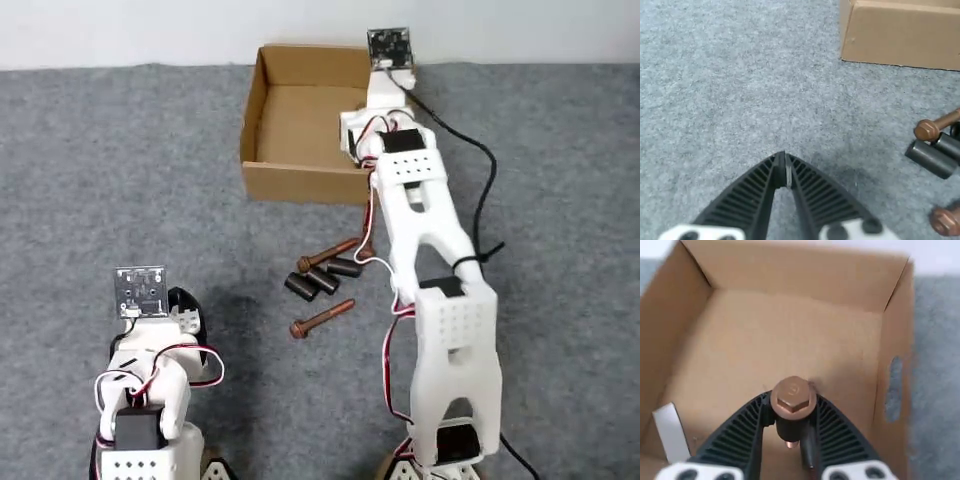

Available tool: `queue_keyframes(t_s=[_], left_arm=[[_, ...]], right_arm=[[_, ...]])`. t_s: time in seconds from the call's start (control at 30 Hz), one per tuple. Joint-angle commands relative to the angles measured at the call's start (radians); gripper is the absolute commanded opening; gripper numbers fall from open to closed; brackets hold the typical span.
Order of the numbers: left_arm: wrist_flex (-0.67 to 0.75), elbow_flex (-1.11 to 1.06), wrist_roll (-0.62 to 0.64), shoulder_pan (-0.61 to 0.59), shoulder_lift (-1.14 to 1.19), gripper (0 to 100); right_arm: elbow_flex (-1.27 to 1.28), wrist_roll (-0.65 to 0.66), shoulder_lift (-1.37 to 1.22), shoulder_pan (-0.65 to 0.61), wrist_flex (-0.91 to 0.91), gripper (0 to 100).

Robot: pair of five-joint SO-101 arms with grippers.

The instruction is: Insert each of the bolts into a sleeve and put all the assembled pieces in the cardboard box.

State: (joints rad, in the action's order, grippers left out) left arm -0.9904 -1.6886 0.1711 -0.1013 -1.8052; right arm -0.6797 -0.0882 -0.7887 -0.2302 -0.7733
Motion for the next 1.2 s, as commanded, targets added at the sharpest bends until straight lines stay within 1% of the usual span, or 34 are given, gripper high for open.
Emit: queue_keyframes(t_s=[0.0,0.07,0.2,0.23,0.4,0.53,0.77,0.97,1.17], left_arm=[[-0.005,0.005,0.006,-0.006,-0.003,0],[-0.005,0.005,0.006,-0.006,-0.003,0],[-0.005,0.005,0.006,-0.005,-0.003,0],[-0.005,0.005,0.006,-0.005,-0.003,0],[-0.003,0.005,0.006,-0.005,-0.003,0],[-0.003,0.005,0.006,-0.006,-0.003,0],[-0.005,0.005,0.006,-0.008,-0.003,0],[-0.005,0.005,0.006,-0.008,-0.003,0],[-0.006,0.005,0.008,-0.008,-0.003,0]], right_arm=[[-0.173,0.046,-0.050,-0.033,-0.101,1.3],[-0.224,0.075,-0.097,-0.041,-0.154,3.5],[-0.313,0.089,-0.171,-0.054,-0.246,14.6],[-0.341,0.086,-0.185,-0.056,-0.268,16.0],[-0.489,0.084,-0.225,-0.067,-0.361,16.2],[-0.595,0.083,-0.220,-0.084,-0.510,16.2],[-0.858,0.081,-0.228,-0.119,-0.773,16.2],[-0.987,0.086,-0.226,-0.153,-1.010,16.2],[-0.996,0.087,-0.194,-0.154,-1.023,16.2]])
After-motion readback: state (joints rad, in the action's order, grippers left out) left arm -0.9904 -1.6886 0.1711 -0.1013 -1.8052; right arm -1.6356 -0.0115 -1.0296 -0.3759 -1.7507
